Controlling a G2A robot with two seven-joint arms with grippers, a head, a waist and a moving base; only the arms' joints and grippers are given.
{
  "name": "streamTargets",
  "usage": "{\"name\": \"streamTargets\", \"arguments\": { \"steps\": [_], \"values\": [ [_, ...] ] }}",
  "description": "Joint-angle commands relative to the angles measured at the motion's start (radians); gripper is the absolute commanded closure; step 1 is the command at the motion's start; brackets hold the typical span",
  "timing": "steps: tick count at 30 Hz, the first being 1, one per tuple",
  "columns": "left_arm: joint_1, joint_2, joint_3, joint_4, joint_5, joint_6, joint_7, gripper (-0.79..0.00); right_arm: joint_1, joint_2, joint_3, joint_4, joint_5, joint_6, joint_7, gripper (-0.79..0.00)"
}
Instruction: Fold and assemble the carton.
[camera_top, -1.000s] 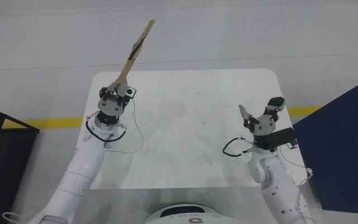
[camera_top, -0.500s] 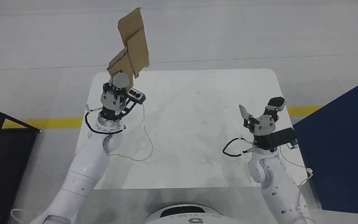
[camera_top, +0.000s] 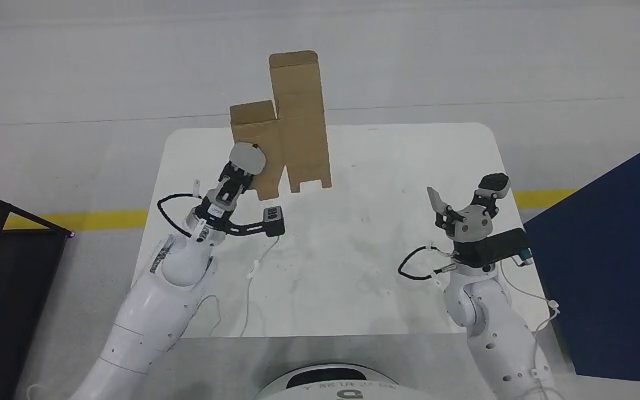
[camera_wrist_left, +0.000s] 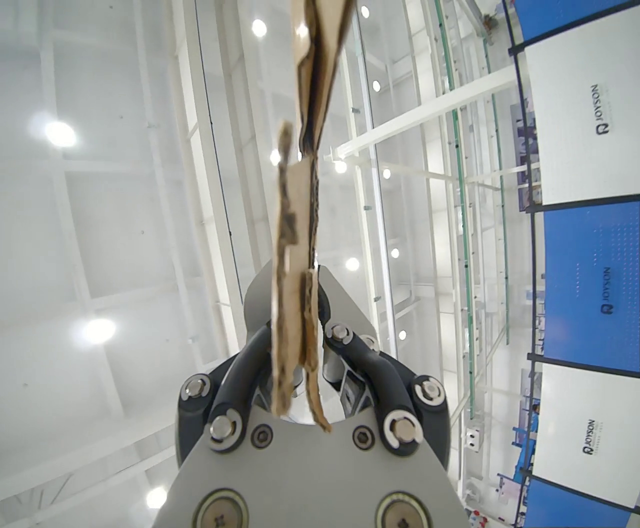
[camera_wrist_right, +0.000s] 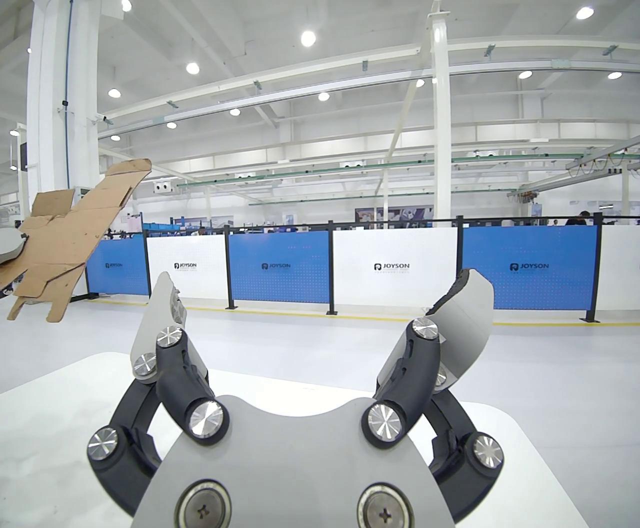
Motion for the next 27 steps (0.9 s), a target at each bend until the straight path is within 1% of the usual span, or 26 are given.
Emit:
{"name": "streamTargets", "arguments": {
  "steps": [1,3,5,7,9,11,12,13,15,16,17,19,21,22,23,25,27],
  "values": [
    [0.001,0.002,-0.019,-0.007,-0.003,-0.006,0.028,0.000,0.000,0.000,0.000,0.000,0.000,0.000,0.000,-0.785],
    [0.001,0.002,-0.033,-0.012,0.010,-0.006,0.033,0.000,0.000,0.000,0.000,0.000,0.000,0.000,0.000,-0.785],
    [0.001,0.000,-0.052,-0.012,0.100,0.002,-0.001,0.000,0.000,0.000,0.000,0.000,0.000,0.000,0.000,-0.785],
    [-0.001,-0.005,-0.071,-0.017,0.204,0.007,-0.075,0.000,0.000,0.000,0.000,0.000,0.000,0.000,0.000,-0.785],
    [-0.005,-0.011,-0.098,-0.026,0.368,0.003,-0.185,0.000,0.000,0.000,0.000,0.000,0.000,0.000,0.000,-0.785],
    [-0.008,-0.018,-0.122,-0.043,0.635,-0.041,-0.340,0.000,0.000,0.000,0.000,0.000,0.000,0.000,0.000,-0.785],
    [-0.010,-0.022,-0.127,-0.048,0.776,-0.078,-0.431,0.000,0.001,0.000,0.000,-0.001,-0.004,0.000,0.006,-0.785],
    [-0.016,-0.024,-0.132,-0.051,0.957,-0.140,-0.524,0.000,0.005,0.001,-0.004,-0.005,-0.032,-0.003,0.027,-0.785],
    [-0.025,-0.026,-0.114,-0.029,1.283,-0.264,-0.698,0.000,0.009,0.004,-0.012,-0.015,-0.101,-0.018,0.053,-0.785],
    [-0.036,-0.022,-0.106,-0.013,1.444,-0.311,-0.749,0.000,0.011,0.006,-0.014,-0.019,-0.139,-0.023,0.062,-0.785],
    [-0.043,-0.019,-0.102,0.008,1.566,-0.351,-0.785,0.000,0.012,0.007,-0.019,-0.023,-0.174,-0.028,0.071,-0.785],
    [-0.063,-0.012,-0.105,0.030,1.720,-0.397,-0.814,0.000,0.015,0.009,-0.030,-0.033,-0.234,-0.045,0.088,-0.785],
    [-0.085,-0.002,-0.118,0.034,1.884,-0.426,-0.799,0.000,0.020,0.012,-0.039,-0.040,-0.288,-0.058,0.105,-0.785],
    [-0.093,0.001,-0.120,0.033,1.937,-0.429,-0.798,0.000,0.023,0.012,-0.044,-0.044,-0.306,-0.053,0.114,-0.785],
    [-0.098,0.003,-0.122,0.034,1.953,-0.423,-0.803,0.000,0.026,0.011,-0.049,-0.048,-0.313,-0.048,0.120,-0.785],
    [-0.104,0.000,-0.128,0.036,1.910,-0.425,-0.822,0.000,0.026,0.009,-0.052,-0.055,-0.294,-0.029,0.117,-0.785],
    [-0.104,0.000,-0.128,0.036,1.910,-0.425,-0.822,0.000,0.026,0.009,-0.052,-0.055,-0.294,-0.029,0.117,-0.785]
  ]
}}
